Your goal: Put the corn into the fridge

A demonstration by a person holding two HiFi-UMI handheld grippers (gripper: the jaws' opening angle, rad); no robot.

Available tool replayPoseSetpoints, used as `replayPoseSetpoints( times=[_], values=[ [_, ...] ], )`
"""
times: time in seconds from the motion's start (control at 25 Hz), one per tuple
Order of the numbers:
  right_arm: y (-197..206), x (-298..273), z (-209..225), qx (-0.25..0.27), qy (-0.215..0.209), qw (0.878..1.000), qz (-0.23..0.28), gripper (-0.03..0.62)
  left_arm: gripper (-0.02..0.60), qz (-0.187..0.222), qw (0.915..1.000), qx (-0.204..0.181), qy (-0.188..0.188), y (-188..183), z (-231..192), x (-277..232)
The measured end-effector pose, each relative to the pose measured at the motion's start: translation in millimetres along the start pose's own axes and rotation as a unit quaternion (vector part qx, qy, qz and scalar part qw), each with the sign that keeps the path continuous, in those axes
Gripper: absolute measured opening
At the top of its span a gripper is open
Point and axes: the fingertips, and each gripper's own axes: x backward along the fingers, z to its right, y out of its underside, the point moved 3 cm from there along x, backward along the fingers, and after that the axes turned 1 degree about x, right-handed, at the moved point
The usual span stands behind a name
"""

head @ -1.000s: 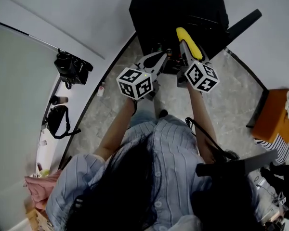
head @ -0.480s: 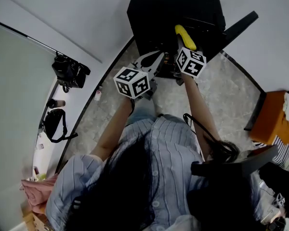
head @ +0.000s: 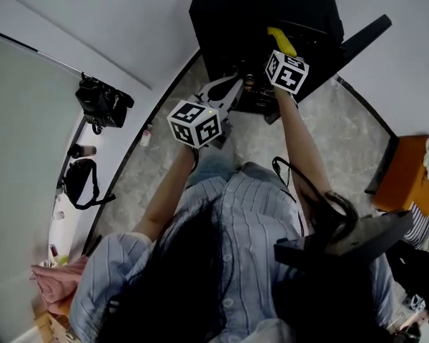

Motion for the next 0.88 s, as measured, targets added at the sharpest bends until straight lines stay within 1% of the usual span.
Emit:
replayPoseSetpoints(
  times=[0.16, 0.24, 0.36, 0.48, 0.6, 0.72, 0.88],
  values=[
    [4, -9, 8, 0.001, 0.013, 1.0, 0.001, 0.267, 0.006, 0.002, 1.0, -0.001, -0.002, 7, -8, 6],
    [3, -14, 9, 0.008, 0.013, 1.0, 0.004, 0.267, 0.006, 0.002, 1.0, -0.002, -0.003, 9, -14, 8],
    [0, -23, 6, 0.027, 0.013, 1.0, 0.005, 0.267, 0.006, 0.001, 1.0, 0.001, -0.007, 10, -24, 8],
    [-2, -29, 6, 0.047, 0.017, 0.999, 0.003, 0.267, 0.006, 0.001, 1.0, 0.005, -0.002, 11, -27, 5],
    [-3, -37, 4, 0.068, 0.014, 0.998, 0.005, 0.267, 0.006, -0.002, 1.0, -0.001, 0.003, 9, -29, 0],
    [-3, -42, 5, 0.075, 0.014, 0.997, 0.014, 0.267, 0.006, 0.0, 1.0, -0.004, 0.003, 7, -35, 0],
    [-3, -48, 6, 0.079, 0.01, 0.996, 0.037, 0.267, 0.006, 0.01, 0.9999, 0.005, -0.011, 4, -53, 3]
  ],
)
